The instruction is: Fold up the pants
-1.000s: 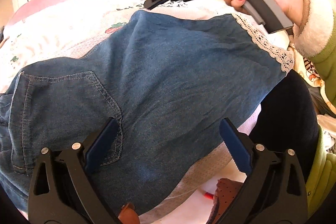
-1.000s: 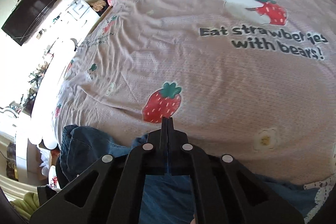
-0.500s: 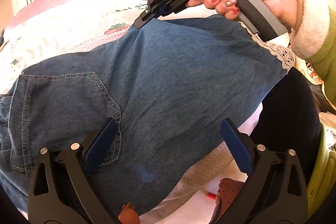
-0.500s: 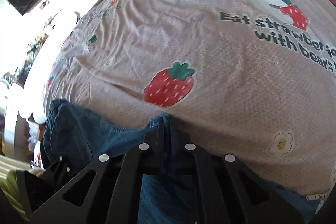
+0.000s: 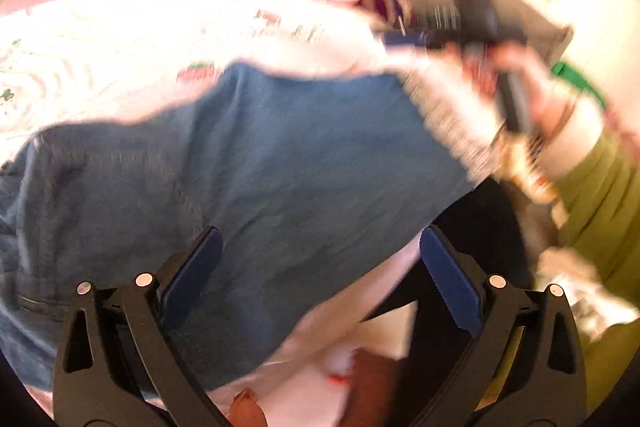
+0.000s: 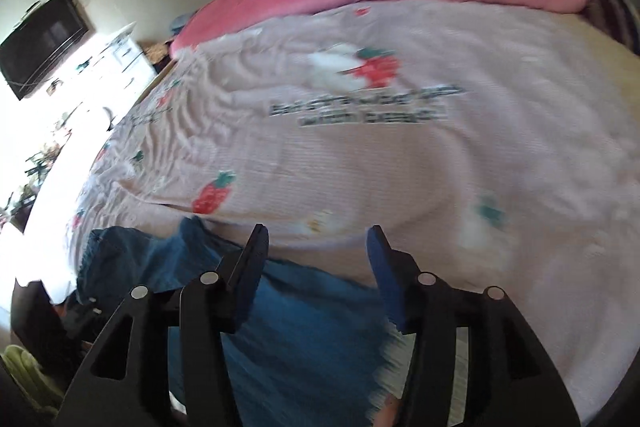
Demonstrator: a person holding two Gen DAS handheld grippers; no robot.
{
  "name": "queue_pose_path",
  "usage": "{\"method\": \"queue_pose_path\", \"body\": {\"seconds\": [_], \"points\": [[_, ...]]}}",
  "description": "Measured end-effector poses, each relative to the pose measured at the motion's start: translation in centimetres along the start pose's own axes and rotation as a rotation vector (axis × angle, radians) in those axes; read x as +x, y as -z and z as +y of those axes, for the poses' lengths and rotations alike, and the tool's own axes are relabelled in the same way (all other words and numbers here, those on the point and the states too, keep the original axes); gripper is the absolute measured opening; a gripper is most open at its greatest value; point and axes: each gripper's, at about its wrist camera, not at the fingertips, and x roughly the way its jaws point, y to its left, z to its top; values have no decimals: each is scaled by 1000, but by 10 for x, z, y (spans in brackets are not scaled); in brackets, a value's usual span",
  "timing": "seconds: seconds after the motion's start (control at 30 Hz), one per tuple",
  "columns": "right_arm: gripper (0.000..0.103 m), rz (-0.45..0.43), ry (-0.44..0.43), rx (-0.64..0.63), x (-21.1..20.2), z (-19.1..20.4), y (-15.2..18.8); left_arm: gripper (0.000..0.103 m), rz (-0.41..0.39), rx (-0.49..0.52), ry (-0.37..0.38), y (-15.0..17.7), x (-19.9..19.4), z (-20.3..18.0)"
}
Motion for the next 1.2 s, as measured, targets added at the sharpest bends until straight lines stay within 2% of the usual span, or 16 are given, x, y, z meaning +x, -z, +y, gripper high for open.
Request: {"method": "queue_pose_path", "body": {"seconds": [0.07,0.13,0.23,0.3,0.4,0.47,0.53,0.57,0.6,0.7,0.8,0.93,1.03,1.07,1.1,1.2], "points": [[58,-5,29,27,-11,-19,9,93,-61,43,-17,-15,-14,-11],[59,4,49,67,-14,-40,20,93,-91,80,-39,-32,-14,-21],[59,13,22,119,-7,-56,28,93,-69,70,-62,-59,13,-23],[59,22,-28,140,-2,-61,31,93,-28,52,-69,-78,43,-22],[59,54,-92,173,15,-67,30,92,12,39,-84,-90,77,-11],[59,80,-111,177,27,-67,30,92,44,4,-124,-92,93,6],[50,81,-92,124,31,-58,31,89,101,-42,-208,-89,112,24],[45,81,-88,103,32,-55,31,89,115,-52,-230,-87,117,29],[35,76,-77,82,32,-51,32,89,127,-51,-237,-85,123,33],[23,54,-27,34,28,-48,31,89,140,-11,-279,-81,134,31],[22,1,-15,9,18,-50,28,89,142,0,-289,-82,135,30],[22,57,48,-19,46,-50,34,90,131,10,-293,-79,136,32],[32,44,1,57,35,-59,34,91,115,12,-296,-78,135,30],[48,31,-19,92,26,-63,33,91,111,12,-294,-77,134,29],[58,15,-28,105,17,-65,34,91,104,13,-292,-77,132,28],[59,-18,-9,110,-12,-66,41,91,83,5,-269,-78,120,22]]}}
